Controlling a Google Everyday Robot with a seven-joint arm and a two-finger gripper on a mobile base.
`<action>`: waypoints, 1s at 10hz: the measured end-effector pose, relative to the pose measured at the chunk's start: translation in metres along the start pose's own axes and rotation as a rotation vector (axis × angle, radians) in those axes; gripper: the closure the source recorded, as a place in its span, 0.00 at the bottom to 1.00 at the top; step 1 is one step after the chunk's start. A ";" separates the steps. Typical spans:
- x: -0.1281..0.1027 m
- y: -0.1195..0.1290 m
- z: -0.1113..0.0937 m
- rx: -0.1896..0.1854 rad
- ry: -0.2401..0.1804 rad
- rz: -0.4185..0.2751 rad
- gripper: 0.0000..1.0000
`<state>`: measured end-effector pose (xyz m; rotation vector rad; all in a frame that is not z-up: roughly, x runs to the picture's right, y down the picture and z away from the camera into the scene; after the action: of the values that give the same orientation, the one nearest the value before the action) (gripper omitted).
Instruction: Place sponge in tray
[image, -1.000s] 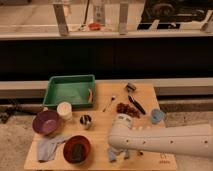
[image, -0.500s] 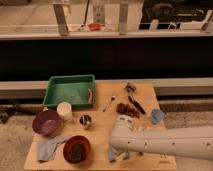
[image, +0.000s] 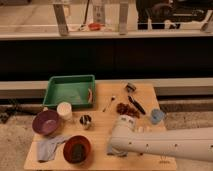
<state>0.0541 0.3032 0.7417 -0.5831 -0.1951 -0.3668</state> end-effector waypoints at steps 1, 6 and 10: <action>0.001 0.002 0.007 -0.007 -0.006 0.011 0.52; 0.003 0.008 0.000 -0.001 -0.048 0.033 0.20; 0.001 0.006 -0.026 0.034 -0.075 0.035 0.20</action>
<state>0.0587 0.2927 0.7180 -0.5661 -0.2621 -0.3077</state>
